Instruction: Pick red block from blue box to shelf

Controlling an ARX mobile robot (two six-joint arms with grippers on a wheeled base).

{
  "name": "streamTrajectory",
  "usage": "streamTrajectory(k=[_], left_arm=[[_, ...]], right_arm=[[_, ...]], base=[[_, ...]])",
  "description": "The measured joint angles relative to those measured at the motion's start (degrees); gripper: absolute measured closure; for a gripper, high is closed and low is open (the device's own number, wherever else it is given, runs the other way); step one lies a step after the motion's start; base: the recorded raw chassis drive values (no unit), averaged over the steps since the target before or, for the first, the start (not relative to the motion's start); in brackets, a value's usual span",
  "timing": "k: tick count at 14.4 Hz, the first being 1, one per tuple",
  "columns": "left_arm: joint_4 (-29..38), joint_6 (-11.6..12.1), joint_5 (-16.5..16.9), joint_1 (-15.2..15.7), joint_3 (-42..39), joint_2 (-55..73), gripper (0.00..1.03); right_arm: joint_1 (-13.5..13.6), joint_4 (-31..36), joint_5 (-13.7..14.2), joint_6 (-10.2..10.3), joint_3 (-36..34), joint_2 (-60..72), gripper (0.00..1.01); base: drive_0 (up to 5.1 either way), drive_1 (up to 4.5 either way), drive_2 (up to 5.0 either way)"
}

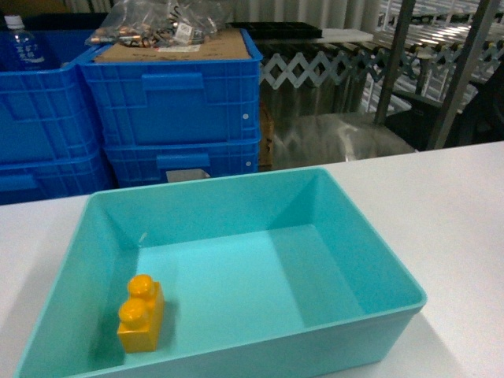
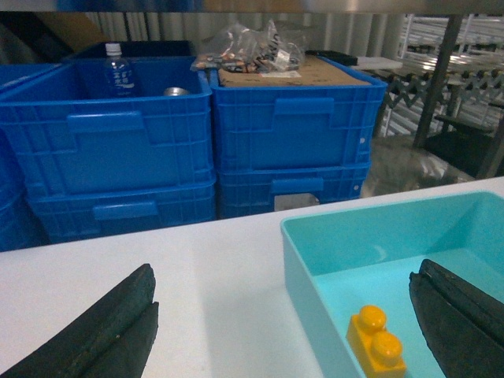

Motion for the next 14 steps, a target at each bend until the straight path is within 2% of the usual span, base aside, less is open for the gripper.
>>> streamTrajectory(k=[14], left_arm=[[0.02,0.0,0.02,0.0,0.0,0.0,0.05]], right_arm=[[0.0,0.0,-0.02,0.0,0.0,0.0,0.66]], base=[[-1.5,-1.49,-1.5]])
